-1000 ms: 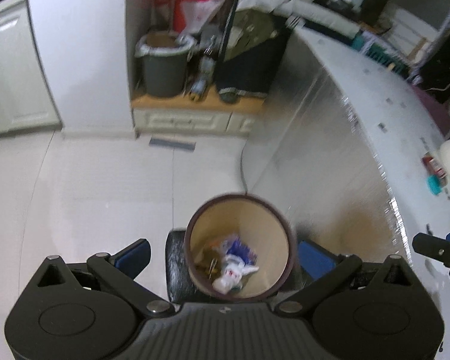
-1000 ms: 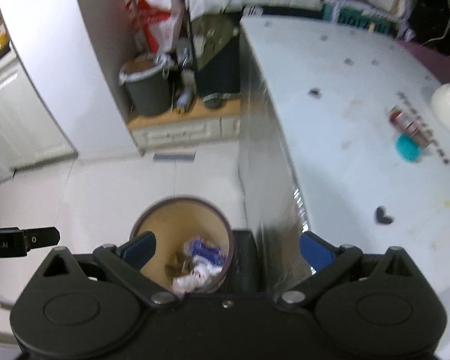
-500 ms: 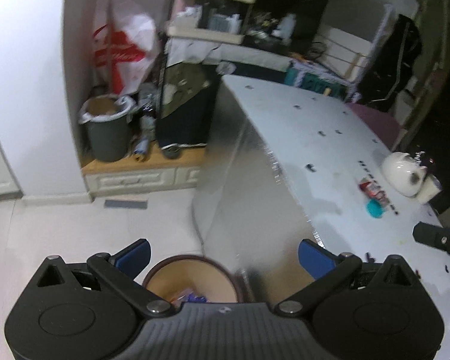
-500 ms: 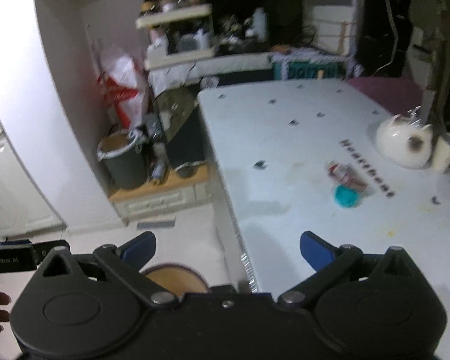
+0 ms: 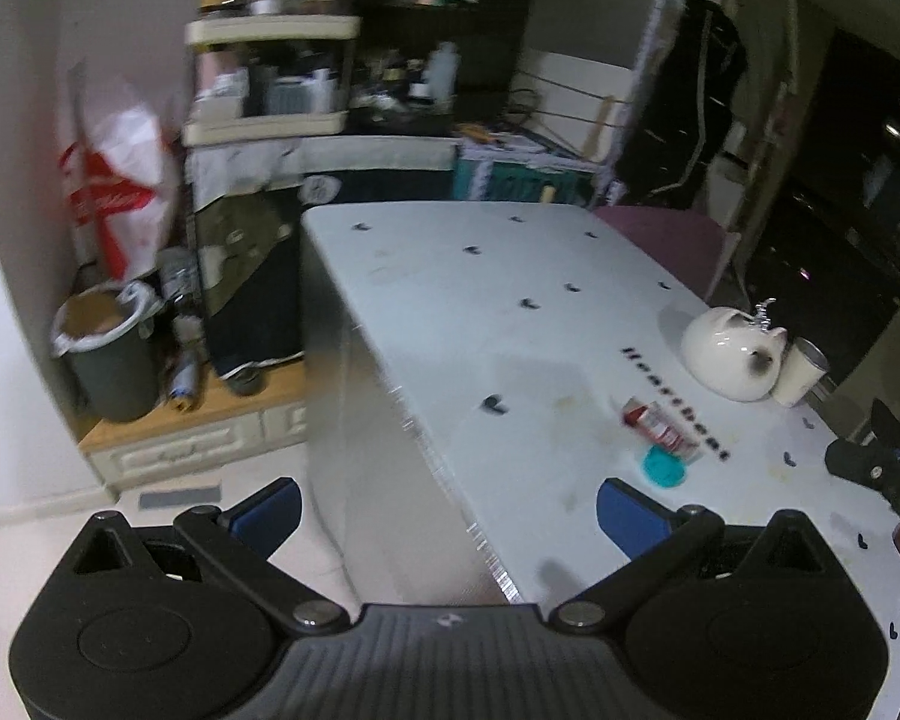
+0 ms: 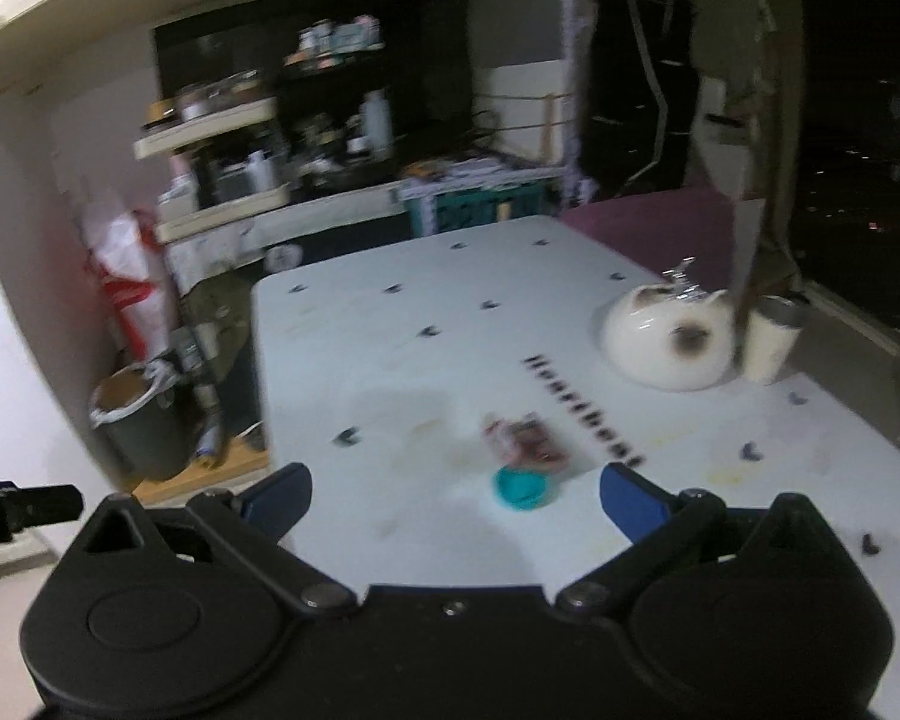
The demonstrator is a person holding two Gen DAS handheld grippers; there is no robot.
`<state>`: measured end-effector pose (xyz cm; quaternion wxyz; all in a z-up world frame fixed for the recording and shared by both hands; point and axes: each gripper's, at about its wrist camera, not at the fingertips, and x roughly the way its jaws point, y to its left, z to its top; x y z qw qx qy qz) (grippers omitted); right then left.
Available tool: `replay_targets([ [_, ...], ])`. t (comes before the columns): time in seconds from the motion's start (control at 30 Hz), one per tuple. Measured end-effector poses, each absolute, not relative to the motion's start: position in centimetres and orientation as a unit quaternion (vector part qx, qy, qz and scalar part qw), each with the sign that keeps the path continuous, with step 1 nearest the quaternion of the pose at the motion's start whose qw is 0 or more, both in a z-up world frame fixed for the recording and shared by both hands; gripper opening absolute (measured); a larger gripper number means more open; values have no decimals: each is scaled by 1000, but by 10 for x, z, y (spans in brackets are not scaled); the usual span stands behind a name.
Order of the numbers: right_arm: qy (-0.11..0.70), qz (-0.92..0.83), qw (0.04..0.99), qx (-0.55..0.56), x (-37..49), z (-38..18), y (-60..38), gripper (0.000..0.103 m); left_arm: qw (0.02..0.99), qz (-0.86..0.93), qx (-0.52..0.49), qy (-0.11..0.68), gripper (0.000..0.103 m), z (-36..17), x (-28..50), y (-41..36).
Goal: Collect trash
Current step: 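Move both open tools back over the table toward the red snack box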
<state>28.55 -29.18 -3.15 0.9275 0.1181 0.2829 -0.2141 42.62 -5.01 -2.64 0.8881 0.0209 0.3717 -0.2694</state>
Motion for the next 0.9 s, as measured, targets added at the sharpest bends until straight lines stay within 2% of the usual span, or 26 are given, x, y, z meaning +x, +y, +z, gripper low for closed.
replay_targets([
  [0.47, 325, -217, 907, 157, 342, -130, -391, 102, 848, -350, 58, 394, 103, -43, 487, -208],
  [0.53, 332, -209, 905, 164, 353, -145, -398, 96, 842, -355, 57, 402, 103, -49, 496, -224],
  [0.77, 355, -174, 900, 182, 398, -190, -407, 86, 820, -380, 46, 425, 103, -75, 524, -275],
  [0.87, 367, -169, 896, 184, 415, -206, -408, 77, 812, -406, 59, 416, 103, -87, 532, -295],
  [0.9, 372, -171, 894, 184, 419, -210, -409, 71, 808, -415, 65, 413, 103, -91, 534, -301],
])
